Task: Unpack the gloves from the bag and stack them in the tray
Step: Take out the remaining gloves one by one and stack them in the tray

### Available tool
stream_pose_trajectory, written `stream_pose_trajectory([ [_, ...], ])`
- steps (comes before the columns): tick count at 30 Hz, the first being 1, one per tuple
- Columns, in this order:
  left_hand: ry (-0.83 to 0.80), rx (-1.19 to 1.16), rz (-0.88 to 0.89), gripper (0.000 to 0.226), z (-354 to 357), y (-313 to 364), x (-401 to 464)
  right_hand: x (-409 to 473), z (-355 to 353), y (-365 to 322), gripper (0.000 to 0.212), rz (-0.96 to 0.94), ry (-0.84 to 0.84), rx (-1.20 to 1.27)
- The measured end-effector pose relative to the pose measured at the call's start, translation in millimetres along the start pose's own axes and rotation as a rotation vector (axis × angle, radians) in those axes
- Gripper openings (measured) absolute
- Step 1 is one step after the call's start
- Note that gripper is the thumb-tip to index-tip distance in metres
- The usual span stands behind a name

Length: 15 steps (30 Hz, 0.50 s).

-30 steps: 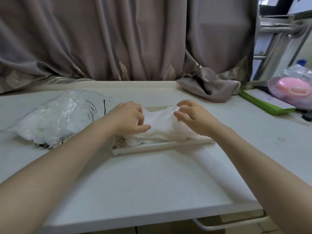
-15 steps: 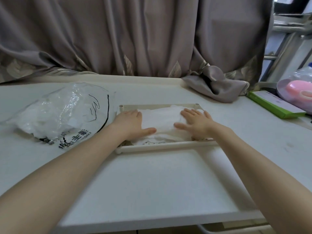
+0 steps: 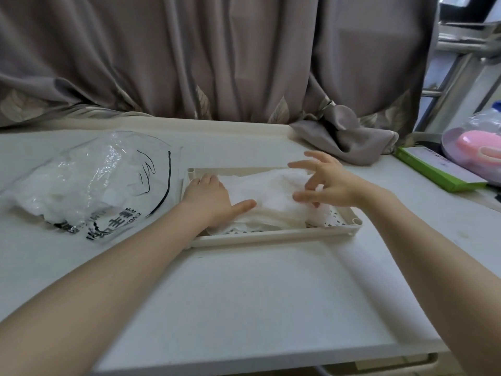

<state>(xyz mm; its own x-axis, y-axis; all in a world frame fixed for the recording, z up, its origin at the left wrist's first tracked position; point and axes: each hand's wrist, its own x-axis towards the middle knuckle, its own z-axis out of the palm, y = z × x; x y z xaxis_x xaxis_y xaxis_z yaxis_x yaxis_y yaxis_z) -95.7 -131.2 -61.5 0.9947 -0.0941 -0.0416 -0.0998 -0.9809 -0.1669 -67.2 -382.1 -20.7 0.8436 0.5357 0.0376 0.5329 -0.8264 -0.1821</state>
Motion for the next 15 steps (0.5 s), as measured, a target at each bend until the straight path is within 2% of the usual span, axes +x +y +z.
stream_pose_trajectory([
  [1, -0.009, -0.018, -0.005, 0.101, 2, 0, -1, -5, -4, -3, 0.06, 0.054, -0.043, 0.029],
  [2, -0.015, -0.037, -0.011, 0.105, 2, 0, -1, -5, -6, -6, 0.066, 0.087, -0.013, 0.002],
  [3, -0.008, -0.057, -0.015, 0.108, 1, 0, -1, -4, -8, -12, 0.065, 0.091, 0.098, -0.055],
  [5, 0.055, -0.09, 0.0, 0.111, -3, 1, 0, 4, -7, -32, 0.051, -0.021, 0.391, -0.111],
  [6, 0.106, -0.088, 0.043, 0.107, -5, 3, 1, 9, -4, -44, 0.042, -0.081, 0.418, -0.066],
  [7, 0.147, -0.067, 0.104, 0.102, -6, 5, 2, 13, 1, -56, 0.039, -0.09, 0.319, -0.016],
  [9, 0.139, -0.007, 0.194, 0.093, -6, 8, 4, 17, 22, -69, 0.067, -0.008, -0.004, -0.065],
  [10, 0.102, 0.003, 0.193, 0.094, -5, 9, 5, 19, 33, -68, 0.08, 0.011, -0.095, -0.113],
  [12, 0.035, -0.03, 0.139, 0.102, 1, 5, 5, 17, 45, -57, 0.092, 0.033, -0.108, -0.128],
  [15, 0.034, -0.053, 0.117, 0.106, 11, 2, 6, 9, 43, -32, 0.1, 0.123, -0.067, -0.166],
])
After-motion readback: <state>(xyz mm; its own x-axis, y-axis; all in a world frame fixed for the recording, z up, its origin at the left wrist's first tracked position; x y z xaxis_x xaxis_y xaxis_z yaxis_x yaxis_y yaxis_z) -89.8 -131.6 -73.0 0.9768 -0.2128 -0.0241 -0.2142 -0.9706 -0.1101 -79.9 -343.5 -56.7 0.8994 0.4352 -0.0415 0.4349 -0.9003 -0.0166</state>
